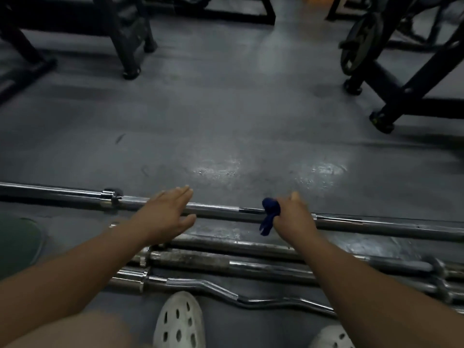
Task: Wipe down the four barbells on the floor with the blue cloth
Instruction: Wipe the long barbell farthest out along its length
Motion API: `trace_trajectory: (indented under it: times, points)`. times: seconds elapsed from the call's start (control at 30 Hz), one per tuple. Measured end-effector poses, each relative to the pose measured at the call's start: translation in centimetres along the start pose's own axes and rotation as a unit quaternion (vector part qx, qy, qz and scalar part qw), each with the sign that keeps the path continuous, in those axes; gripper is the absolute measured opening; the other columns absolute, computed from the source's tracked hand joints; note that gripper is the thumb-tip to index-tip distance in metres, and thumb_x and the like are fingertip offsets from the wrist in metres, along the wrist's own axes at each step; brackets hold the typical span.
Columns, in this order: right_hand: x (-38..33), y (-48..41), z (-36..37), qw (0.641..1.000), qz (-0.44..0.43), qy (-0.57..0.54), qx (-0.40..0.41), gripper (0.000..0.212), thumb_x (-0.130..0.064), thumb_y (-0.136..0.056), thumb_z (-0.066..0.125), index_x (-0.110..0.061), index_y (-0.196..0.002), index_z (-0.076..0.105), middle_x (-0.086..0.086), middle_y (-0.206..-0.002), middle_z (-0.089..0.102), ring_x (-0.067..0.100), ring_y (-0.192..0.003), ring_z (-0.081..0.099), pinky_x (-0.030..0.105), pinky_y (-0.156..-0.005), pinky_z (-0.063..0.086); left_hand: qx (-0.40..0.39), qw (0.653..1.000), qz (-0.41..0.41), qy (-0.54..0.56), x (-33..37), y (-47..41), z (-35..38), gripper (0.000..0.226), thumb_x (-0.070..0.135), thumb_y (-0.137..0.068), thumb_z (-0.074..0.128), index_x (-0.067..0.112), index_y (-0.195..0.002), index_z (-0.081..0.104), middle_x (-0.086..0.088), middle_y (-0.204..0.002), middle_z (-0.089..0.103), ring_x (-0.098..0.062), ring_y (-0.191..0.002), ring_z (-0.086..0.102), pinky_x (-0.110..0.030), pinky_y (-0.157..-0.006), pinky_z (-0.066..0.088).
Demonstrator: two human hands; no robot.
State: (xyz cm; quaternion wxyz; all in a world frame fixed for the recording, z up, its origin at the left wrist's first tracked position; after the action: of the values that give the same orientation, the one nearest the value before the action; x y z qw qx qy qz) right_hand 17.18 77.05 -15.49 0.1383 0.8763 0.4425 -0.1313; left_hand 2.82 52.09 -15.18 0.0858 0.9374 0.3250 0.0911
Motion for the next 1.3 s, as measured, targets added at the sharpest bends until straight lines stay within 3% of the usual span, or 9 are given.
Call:
trace_trajectory:
  times: [0.13, 0.4, 0.5, 0.6, 0.73, 0.9, 1.07, 1.17, 1.3]
  points:
    - [-0.3, -1.5, 3.5, 1.000, 0.025, -0.014, -0.006, 0.027, -0.008, -0.085, 0.060, -0.018, -0.110, 0.063, 0.002, -0.107, 0.035, 0.023, -0.094, 0.048, 0.032, -0.079, 0.046, -0.037, 0.999, 0.030, 0.019, -0.1, -2.3, 4.4, 0.107, 0.073, -0.066, 0.003, 0.021, -0.159, 0.008, 0.001, -0.167, 0.006, -0.014, -0.152, 0.008, -0.034, -0.122, 0.005]
    - [-0.1, -7.7, 11.2, 0.999, 0.006, -0.037, -0.017, 0.038, -0.008, -0.088, 0.055, -0.021, -0.123, 0.059, 0.002, -0.120, 0.039, 0.022, -0.109, 0.046, 0.035, -0.095, 0.046, -0.092, 0.993, 0.066, 0.025, -0.5, -10.7, 12.0, 0.106, 0.071, -0.066, 0.002, 0.019, -0.159, 0.007, -0.002, -0.167, 0.007, -0.017, -0.152, 0.010, -0.035, -0.122, 0.006]
    - [-0.9, -9.8, 15.2, 0.999, -0.009, -0.032, -0.027, 0.044, -0.022, -0.089, 0.055, -0.022, -0.133, 0.053, 0.005, -0.135, 0.040, 0.025, -0.121, 0.043, 0.039, -0.104, 0.040, -0.107, 0.990, 0.085, 0.021, -0.2, -13.0, 15.3, 0.100, 0.071, -0.073, 0.009, 0.019, -0.159, 0.007, -0.003, -0.167, 0.005, -0.019, -0.152, 0.008, -0.036, -0.124, 0.006]
    - [-2.9, -10.4, 18.6, 0.998, -0.064, 0.022, -0.011, 0.047, -0.044, -0.091, 0.043, -0.025, -0.133, 0.051, 0.002, -0.138, 0.046, 0.023, -0.127, 0.042, 0.047, -0.114, 0.028, -0.076, 0.994, 0.080, 0.004, 0.4, -14.2, 17.3, 0.098, 0.070, -0.078, 0.023, 0.015, -0.158, 0.011, -0.005, -0.166, 0.010, -0.022, -0.152, 0.011, -0.043, -0.123, 0.009]
    - [1.8, -9.6, 17.2, 0.993, -0.112, 0.033, 0.027, 0.039, -0.029, -0.093, 0.047, -0.022, -0.131, 0.054, 0.002, -0.136, 0.051, 0.021, -0.125, 0.044, 0.045, -0.110, 0.033, -0.038, 0.997, 0.073, 0.004, 0.5, -13.9, 18.3, 0.094, 0.069, -0.086, 0.034, 0.014, -0.159, 0.012, -0.007, -0.165, 0.011, -0.023, -0.152, 0.014, -0.050, -0.120, 0.014]
    - [10.7, -9.8, 14.5, 0.994, 0.030, 0.073, 0.070, 0.040, -0.028, -0.096, 0.043, -0.016, -0.132, 0.055, 0.006, -0.138, 0.051, 0.027, -0.130, 0.044, 0.050, -0.113, 0.029, -0.029, 0.997, 0.076, -0.003, 0.6, -14.3, 18.4, 0.092, 0.070, -0.090, 0.029, 0.015, -0.159, 0.007, -0.006, -0.166, 0.006, -0.021, -0.153, 0.006, -0.048, -0.120, 0.008]
    - [-1.2, -9.0, 19.9, 0.990, -0.128, 0.053, 0.021, 0.052, -0.028, -0.098, 0.047, -0.020, -0.149, 0.035, 0.009, -0.157, 0.030, 0.028, -0.148, 0.020, 0.049, -0.121, 0.012, -0.057, 0.997, 0.061, -0.007, -0.4, -15.9, 18.3, 0.092, 0.075, -0.086, 0.010, 0.021, -0.158, -0.010, 0.002, -0.164, -0.013, -0.014, -0.151, -0.013, -0.041, -0.122, -0.005]
    - [-0.8, -9.9, 19.5, 0.984, -0.167, 0.069, 0.001, 0.054, -0.025, -0.100, 0.045, -0.022, -0.151, 0.030, 0.007, -0.159, 0.027, 0.026, -0.148, 0.020, 0.045, -0.122, 0.012, -0.082, 0.994, 0.064, -0.020, -0.8, -17.2, 17.7, 0.093, 0.075, -0.082, 0.005, 0.022, -0.157, -0.013, 0.002, -0.164, -0.015, -0.013, -0.151, -0.013, -0.040, -0.123, -0.006]
    - [9.4, -11.7, 14.9, 0.996, -0.014, 0.065, 0.065, 0.049, -0.013, -0.094, 0.054, -0.014, -0.142, 0.046, 0.012, -0.145, 0.045, 0.032, -0.133, 0.042, 0.049, -0.114, 0.030, -0.034, 0.998, 0.057, -0.020, -0.1, -16.6, 17.3, 0.093, 0.071, -0.086, 0.019, 0.017, -0.159, -0.002, -0.004, -0.166, -0.001, -0.019, -0.153, -0.004, -0.045, -0.123, 0.001]
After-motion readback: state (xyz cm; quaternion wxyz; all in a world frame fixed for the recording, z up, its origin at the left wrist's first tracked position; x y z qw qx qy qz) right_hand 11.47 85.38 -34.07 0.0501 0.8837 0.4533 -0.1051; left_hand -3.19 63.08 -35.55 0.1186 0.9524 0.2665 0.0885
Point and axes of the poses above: each hand's wrist, its own y-axis away from the middle knuckle, its own z-axis out of the palm, x = y × z, the point moved 10 cm from there along -y, towards the middle knuckle
